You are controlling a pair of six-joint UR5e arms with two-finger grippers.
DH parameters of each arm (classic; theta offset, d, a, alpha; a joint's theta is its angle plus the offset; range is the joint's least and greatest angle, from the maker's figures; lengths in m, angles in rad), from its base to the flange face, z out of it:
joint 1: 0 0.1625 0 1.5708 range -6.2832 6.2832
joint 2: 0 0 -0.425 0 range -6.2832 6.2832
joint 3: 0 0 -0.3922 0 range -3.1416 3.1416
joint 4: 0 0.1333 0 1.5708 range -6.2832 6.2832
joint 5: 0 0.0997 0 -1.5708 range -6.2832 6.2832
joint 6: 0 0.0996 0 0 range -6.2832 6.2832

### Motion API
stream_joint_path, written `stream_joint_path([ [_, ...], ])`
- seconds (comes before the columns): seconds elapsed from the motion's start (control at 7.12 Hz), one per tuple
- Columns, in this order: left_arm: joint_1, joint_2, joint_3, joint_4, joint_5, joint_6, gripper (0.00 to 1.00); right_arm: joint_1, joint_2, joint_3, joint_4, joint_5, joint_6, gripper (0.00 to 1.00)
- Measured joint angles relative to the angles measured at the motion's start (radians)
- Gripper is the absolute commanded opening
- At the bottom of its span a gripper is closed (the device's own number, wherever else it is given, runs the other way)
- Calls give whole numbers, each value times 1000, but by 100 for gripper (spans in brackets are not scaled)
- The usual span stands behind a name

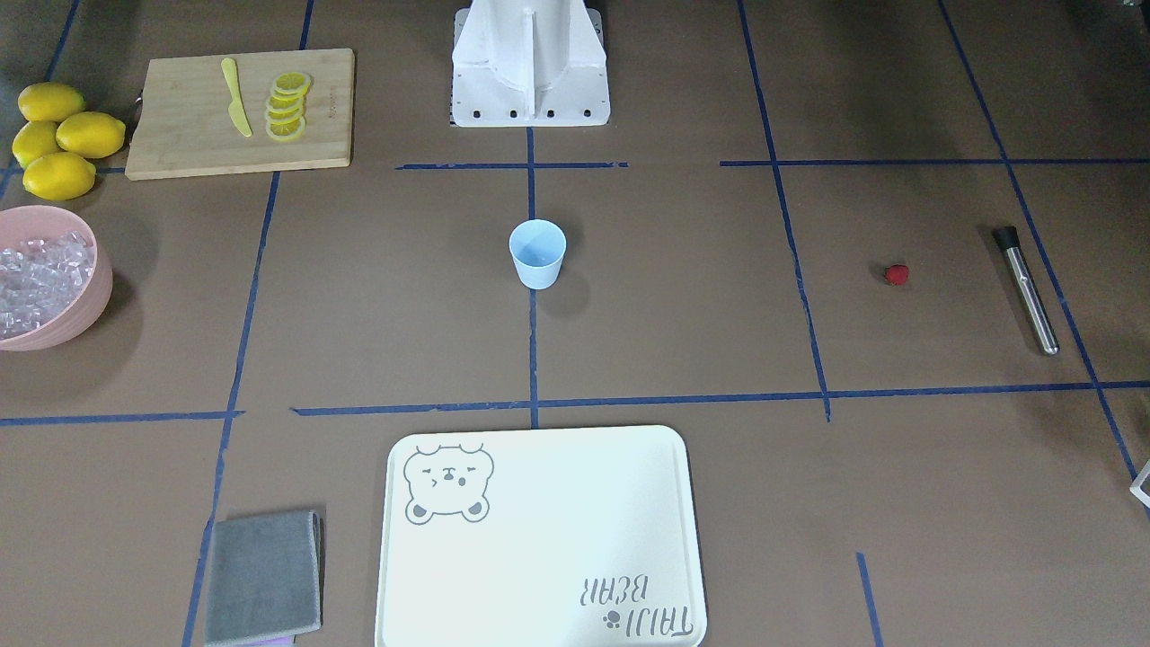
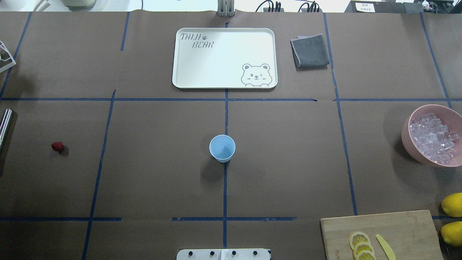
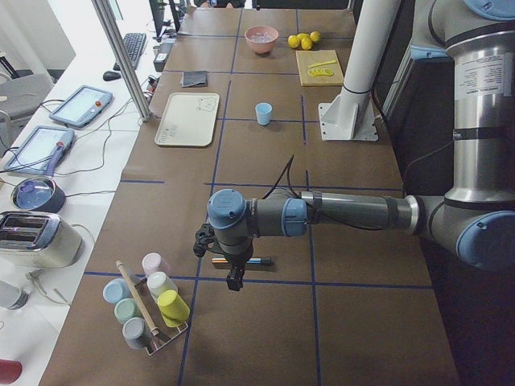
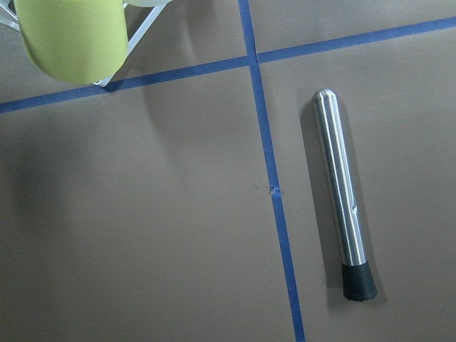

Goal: Mash ice and strawberries in cup
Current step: 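Lower the right gripper into the pink bowl of ice cubes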

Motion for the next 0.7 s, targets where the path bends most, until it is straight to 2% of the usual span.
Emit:
stream_joint_path([
  [0.42,1,-4,4,-2,0,0,100,-10,9,3,31,8,2,100],
  [0.7,1,-5,8,-7,0,0,100,-58,12,22,141,9,33,100],
])
